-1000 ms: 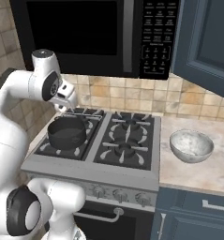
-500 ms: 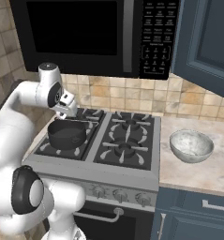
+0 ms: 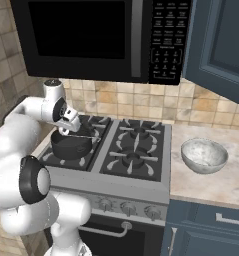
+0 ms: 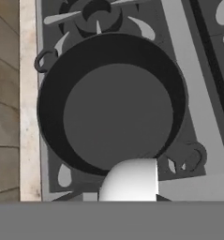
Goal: Open the cabinet and move the ladle to the pot. Then close the cabinet.
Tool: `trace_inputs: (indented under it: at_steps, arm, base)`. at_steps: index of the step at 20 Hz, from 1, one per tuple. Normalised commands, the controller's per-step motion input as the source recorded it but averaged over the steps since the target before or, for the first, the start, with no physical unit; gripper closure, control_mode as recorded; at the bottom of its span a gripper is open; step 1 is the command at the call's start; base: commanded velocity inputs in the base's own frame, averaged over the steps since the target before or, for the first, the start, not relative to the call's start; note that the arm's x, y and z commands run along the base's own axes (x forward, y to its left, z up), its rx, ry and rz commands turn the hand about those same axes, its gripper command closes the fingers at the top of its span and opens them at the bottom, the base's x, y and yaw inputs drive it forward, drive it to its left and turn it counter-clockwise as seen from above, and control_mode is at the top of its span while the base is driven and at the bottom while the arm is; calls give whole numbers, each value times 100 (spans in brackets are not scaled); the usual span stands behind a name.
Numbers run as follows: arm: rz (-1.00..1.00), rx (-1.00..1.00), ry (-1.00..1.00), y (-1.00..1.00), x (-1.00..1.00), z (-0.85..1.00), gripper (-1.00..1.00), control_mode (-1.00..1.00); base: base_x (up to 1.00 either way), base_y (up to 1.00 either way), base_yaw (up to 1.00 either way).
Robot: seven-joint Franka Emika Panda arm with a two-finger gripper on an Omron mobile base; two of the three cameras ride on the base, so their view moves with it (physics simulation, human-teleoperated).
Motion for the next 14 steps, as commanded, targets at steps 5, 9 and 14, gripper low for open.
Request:
trace_inputs:
  at_steps: [5, 9, 14]
  arm:
    - [0, -1, 0, 25, 26, -47, 100, -100]
    - [0, 0, 0, 13, 19, -39, 100, -100]
    - [0, -1, 0, 4, 26, -31, 100, -100]
  base:
    - [0, 0, 0]
    - [0, 0, 0]
    - [0, 0, 0]
